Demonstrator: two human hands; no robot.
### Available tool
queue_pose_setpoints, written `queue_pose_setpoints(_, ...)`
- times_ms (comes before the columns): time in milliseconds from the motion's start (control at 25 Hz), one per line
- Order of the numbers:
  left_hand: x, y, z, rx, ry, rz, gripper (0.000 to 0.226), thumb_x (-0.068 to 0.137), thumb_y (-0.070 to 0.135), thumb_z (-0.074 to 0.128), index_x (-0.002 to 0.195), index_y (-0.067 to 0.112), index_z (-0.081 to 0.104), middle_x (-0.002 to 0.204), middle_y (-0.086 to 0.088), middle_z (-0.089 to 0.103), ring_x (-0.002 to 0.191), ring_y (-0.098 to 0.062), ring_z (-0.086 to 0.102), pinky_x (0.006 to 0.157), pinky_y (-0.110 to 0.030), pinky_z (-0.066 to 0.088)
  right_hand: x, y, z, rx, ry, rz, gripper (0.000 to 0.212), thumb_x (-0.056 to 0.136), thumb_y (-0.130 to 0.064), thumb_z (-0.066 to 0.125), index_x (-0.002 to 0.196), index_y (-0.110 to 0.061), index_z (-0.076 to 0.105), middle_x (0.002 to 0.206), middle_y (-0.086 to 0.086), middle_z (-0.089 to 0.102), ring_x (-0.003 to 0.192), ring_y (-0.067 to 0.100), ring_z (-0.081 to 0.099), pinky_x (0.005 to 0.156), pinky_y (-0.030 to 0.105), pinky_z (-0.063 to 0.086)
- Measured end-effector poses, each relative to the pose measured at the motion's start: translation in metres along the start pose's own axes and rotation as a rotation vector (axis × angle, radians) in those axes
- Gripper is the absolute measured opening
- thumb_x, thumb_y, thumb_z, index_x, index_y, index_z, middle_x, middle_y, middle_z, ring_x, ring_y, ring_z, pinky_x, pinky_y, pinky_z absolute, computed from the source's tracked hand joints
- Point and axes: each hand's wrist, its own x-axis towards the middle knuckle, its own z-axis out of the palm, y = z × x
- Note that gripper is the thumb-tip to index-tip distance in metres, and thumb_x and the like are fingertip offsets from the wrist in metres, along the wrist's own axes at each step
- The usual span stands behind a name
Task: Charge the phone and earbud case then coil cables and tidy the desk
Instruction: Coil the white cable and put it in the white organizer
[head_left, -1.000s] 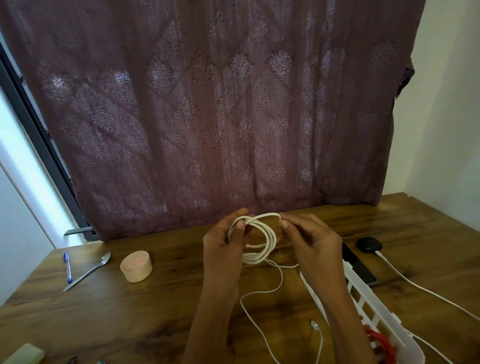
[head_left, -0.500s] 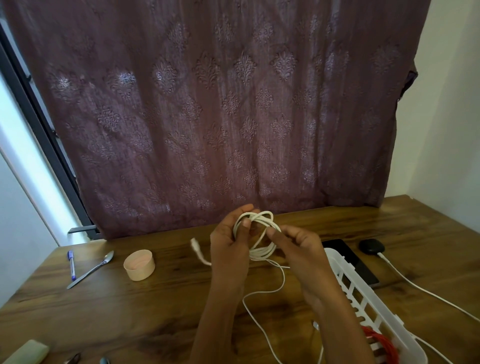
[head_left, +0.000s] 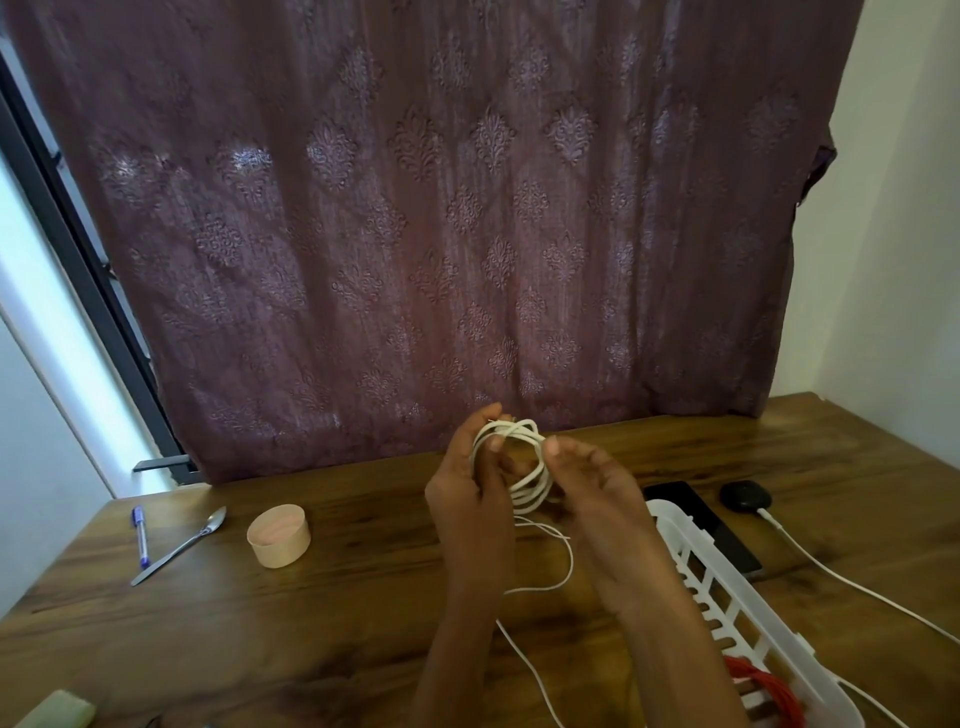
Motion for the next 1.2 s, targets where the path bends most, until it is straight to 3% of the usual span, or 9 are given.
queue_pose_setpoints(120, 0.003, 0.0, -0.001, 0.027, 0.082, 0.013, 0.028, 0.092, 0.002, 0.049, 0.11, 0.017, 0.063, 0.087, 0.023, 0.063, 0.073, 0.012, 0.06, 0.066, -0.006, 0.046, -0.006, -0.002, 0.009, -0.384, 0.234, -0.333, 0.038, 0.068, -0.055, 0.063, 0.087, -0.022, 0.062, 0.078, -0.006, 0.068, 0.072, 0.004, 0.063, 0.058, 0.015, 0.05)
queue_pose_setpoints(240, 0.006, 0.002, -0.001, 0.052, 0.106, 0.06, 0.028, 0.092, 0.001, 0.049, 0.11, 0.018, 0.061, 0.086, 0.026, 0.059, 0.075, 0.019, 0.057, 0.065, 0.001, 0.041, -0.011, -0.005, 0.016, -0.595, 0.082, -0.272, 0.026, 0.079, -0.047, 0.062, 0.068, -0.023, 0.067, 0.057, -0.011, 0.063, 0.054, 0.001, 0.055, 0.052, 0.018, 0.042)
queue_pose_setpoints(440, 0.008, 0.003, -0.008, 0.083, 0.096, 0.067, 0.029, 0.092, 0.004, 0.049, 0.108, 0.026, 0.059, 0.091, 0.02, 0.063, 0.082, 0.007, 0.061, 0.075, -0.009, 0.047, -0.01, -0.007, 0.023, -0.125, 0.022, -0.002, 0.028, 0.094, -0.026, 0.048, 0.086, -0.008, 0.068, 0.072, 0.005, 0.072, 0.082, 0.022, 0.067, 0.082, 0.038, 0.049)
queue_pose_setpoints(560, 0.01, -0.002, -0.016, 0.047, 0.085, 0.016, 0.027, 0.092, 0.007, 0.051, 0.108, 0.026, 0.06, 0.096, 0.014, 0.066, 0.09, 0.004, 0.062, 0.083, -0.018, 0.049, -0.009, -0.015, 0.014, 0.073, -0.001, 0.044, 0.025, 0.092, -0.025, 0.051, 0.076, -0.007, 0.06, 0.046, -0.004, 0.055, 0.05, 0.011, 0.056, 0.067, 0.032, 0.052)
queue_pose_setpoints(680, 0.012, -0.004, -0.022, -0.032, 0.066, -0.07, 0.024, 0.091, 0.009, 0.052, 0.109, 0.023, 0.062, 0.1, 0.01, 0.068, 0.096, -0.007, 0.064, 0.087, -0.028, 0.051, -0.009, -0.016, 0.002, -0.15, 0.064, -0.073, 0.021, 0.077, -0.033, 0.065, 0.071, -0.013, 0.069, 0.046, 0.006, 0.051, 0.05, 0.01, 0.051, 0.059, 0.028, 0.051)
queue_pose_setpoints(800, 0.015, -0.002, -0.028, -0.064, -0.083, -0.166, 0.029, 0.089, 0.007, 0.054, 0.112, 0.024, 0.059, 0.101, 0.008, 0.068, 0.095, -0.009, 0.065, 0.083, -0.025, 0.052, -0.007, -0.017, -0.009, -0.437, 0.164, -0.293, 0.013, 0.084, -0.027, 0.064, 0.076, -0.02, 0.072, 0.075, 0.006, 0.07, 0.079, 0.021, 0.065, 0.08, 0.042, 0.054)
queue_pose_setpoints(1000, 0.011, 0.008, -0.023, 0.19, -0.499, -0.045, 0.036, 0.09, 0.014, 0.054, 0.123, 0.029, 0.052, 0.108, 0.015, 0.057, 0.093, 0.011, 0.056, 0.076, -0.007, 0.045, -0.006, -0.019, -0.013, -0.697, 0.147, -0.424, 0.014, 0.086, -0.028, 0.06, 0.079, -0.021, 0.071, 0.077, -0.001, 0.069, 0.075, 0.017, 0.064, 0.071, 0.043, 0.054)
queue_pose_setpoints(1080, 0.008, 0.011, -0.018, 0.24, -0.568, 0.012, 0.026, 0.089, 0.022, 0.057, 0.113, 0.031, 0.058, 0.093, 0.022, 0.06, 0.085, 0.015, 0.057, 0.07, -0.003, 0.041, -0.007, -0.018, -0.01, -0.726, 0.13, -0.433, 0.017, 0.085, -0.032, 0.061, 0.077, -0.02, 0.071, 0.076, -0.002, 0.069, 0.074, 0.015, 0.064, 0.07, 0.041, 0.054)
queue_pose_setpoints(1200, 0.007, 0.009, -0.02, 0.232, -0.579, -0.007, 0.023, 0.088, 0.009, 0.057, 0.097, 0.028, 0.064, 0.071, 0.021, 0.061, 0.067, 0.014, 0.058, 0.059, -0.002, 0.039, -0.008, -0.021, -0.015, -0.69, 0.151, -0.474, 0.008, 0.08, -0.027, 0.067, 0.074, -0.023, 0.069, 0.071, -0.007, 0.069, 0.07, 0.009, 0.064, 0.067, 0.035, 0.054)
